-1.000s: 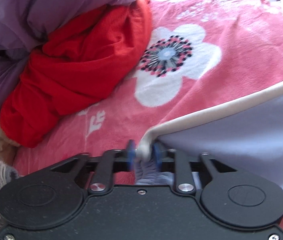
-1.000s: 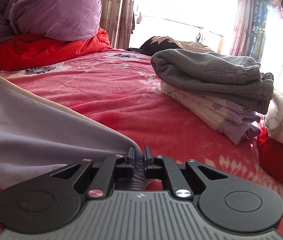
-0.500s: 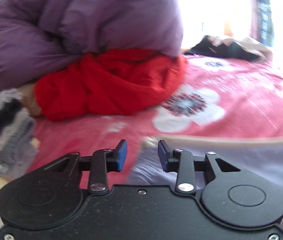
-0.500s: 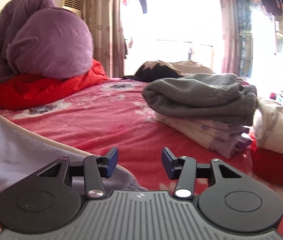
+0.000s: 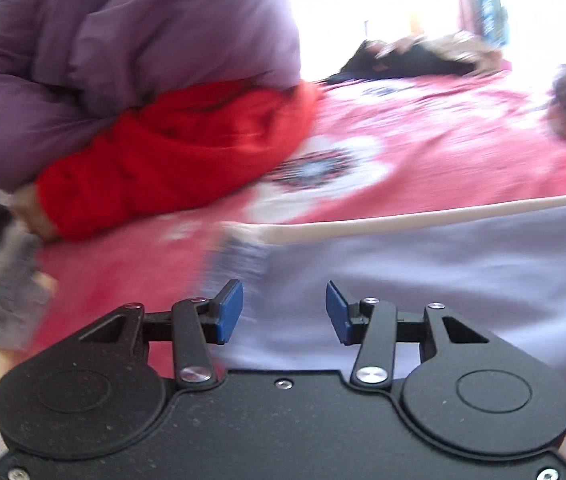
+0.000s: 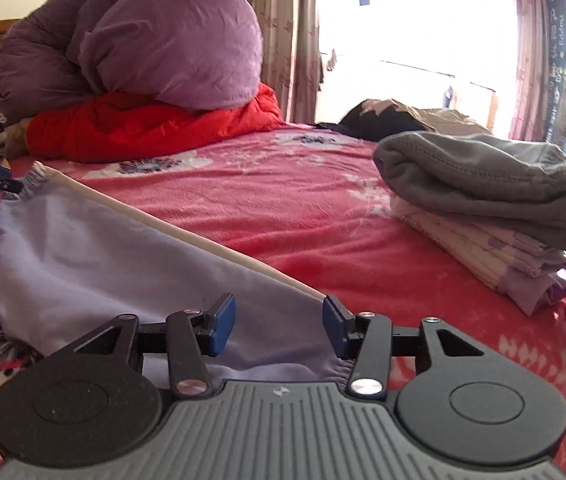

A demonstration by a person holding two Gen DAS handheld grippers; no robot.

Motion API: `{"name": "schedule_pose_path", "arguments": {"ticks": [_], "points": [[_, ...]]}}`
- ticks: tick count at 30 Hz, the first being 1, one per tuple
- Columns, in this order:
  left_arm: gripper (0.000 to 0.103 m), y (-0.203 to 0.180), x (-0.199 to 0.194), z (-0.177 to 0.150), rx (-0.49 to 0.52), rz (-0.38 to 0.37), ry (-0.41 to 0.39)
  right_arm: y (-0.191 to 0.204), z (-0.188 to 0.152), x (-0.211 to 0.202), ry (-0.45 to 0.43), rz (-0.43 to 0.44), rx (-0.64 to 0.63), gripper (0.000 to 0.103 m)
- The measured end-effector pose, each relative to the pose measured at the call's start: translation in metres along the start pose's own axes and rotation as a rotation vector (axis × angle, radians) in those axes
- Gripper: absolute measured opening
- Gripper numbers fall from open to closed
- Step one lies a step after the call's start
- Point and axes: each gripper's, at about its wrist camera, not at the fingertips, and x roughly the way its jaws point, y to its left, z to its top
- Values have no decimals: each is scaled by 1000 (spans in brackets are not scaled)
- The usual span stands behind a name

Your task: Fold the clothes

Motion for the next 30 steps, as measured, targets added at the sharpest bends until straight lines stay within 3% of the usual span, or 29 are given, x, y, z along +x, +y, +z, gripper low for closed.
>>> {"name": "schedule_pose_path", "arguments": {"ticks": [4,6,7,9,12,14,15,17,19,22,26,30], "points": [[45,-69,-13,-5,24,-172,-35,23,-4,9,67,77,-91,56],[47,-104,-3,-12,76,-226,29,38,-11,15,132,63,-192,56],[47,-122,6,-18,137,-204,78,42,-12,14,144,62,-218,56],[42,-143,3,-22,195,-146,55,45,-12,9,145,69,-232,56],[40,-152,-16,-11,110,-236,-19,42,-12,-2,125,78,-226,57],[40,-166,-23,-8,118,-256,-60,38,-16,-6,144,95,-217,58],[40,-175,-20,-8,135,-274,-53,37,-19,-7,157,95,-223,59],[41,-192,1,-15,200,-283,56,35,-24,-10,177,95,-224,59],[42,-196,7,-18,189,-269,63,27,-24,-17,174,93,-191,59],[41,-194,-7,-14,124,-305,14,14,-25,-31,144,121,-123,59],[44,-191,-15,-26,166,-303,44,5,-28,-33,133,107,-106,58],[44,-136,-42,-26,-22,-262,12,1,-20,-41,29,150,-21,58]]}}
